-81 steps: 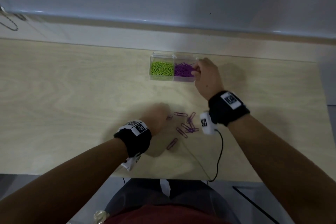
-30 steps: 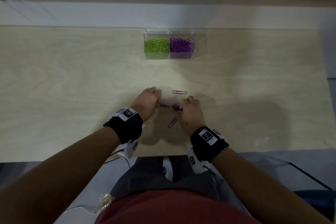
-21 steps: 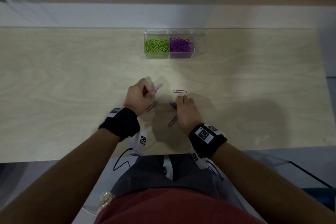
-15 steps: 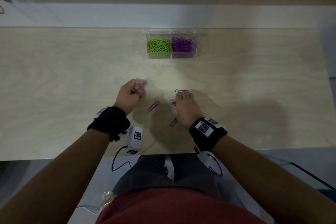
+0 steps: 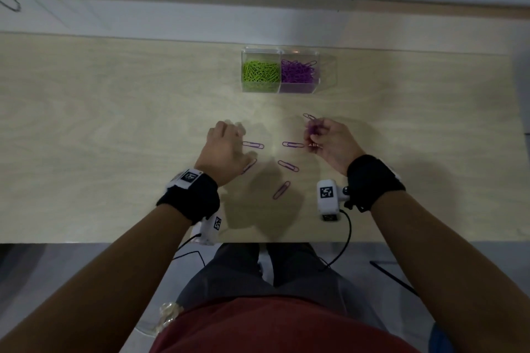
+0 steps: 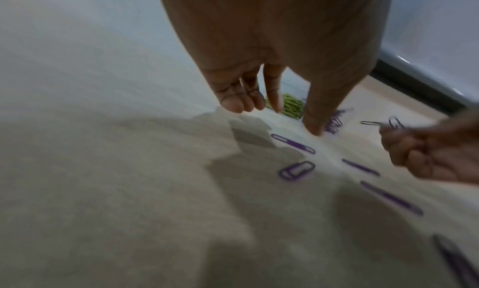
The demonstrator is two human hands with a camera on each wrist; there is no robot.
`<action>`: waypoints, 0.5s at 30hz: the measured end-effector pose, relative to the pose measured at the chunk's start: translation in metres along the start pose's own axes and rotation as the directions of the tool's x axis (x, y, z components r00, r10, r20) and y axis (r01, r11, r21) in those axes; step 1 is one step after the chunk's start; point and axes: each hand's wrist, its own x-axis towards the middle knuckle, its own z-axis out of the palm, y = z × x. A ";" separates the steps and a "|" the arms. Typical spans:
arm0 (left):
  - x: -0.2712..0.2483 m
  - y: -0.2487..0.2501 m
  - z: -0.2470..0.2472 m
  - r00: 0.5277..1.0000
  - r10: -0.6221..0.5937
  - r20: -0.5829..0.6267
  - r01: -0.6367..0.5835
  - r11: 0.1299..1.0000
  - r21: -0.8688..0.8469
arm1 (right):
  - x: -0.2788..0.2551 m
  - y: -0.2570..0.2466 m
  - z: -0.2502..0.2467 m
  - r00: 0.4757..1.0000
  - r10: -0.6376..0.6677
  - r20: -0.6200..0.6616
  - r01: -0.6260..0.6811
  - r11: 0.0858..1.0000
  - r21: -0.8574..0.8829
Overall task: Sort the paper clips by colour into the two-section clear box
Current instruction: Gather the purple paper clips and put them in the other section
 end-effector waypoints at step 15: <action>-0.002 0.006 0.023 0.981 0.080 0.175 -0.100 0.989 0.105 | 0.021 0.025 0.026 0.970 -0.221 0.098 0.149 0.229 -0.962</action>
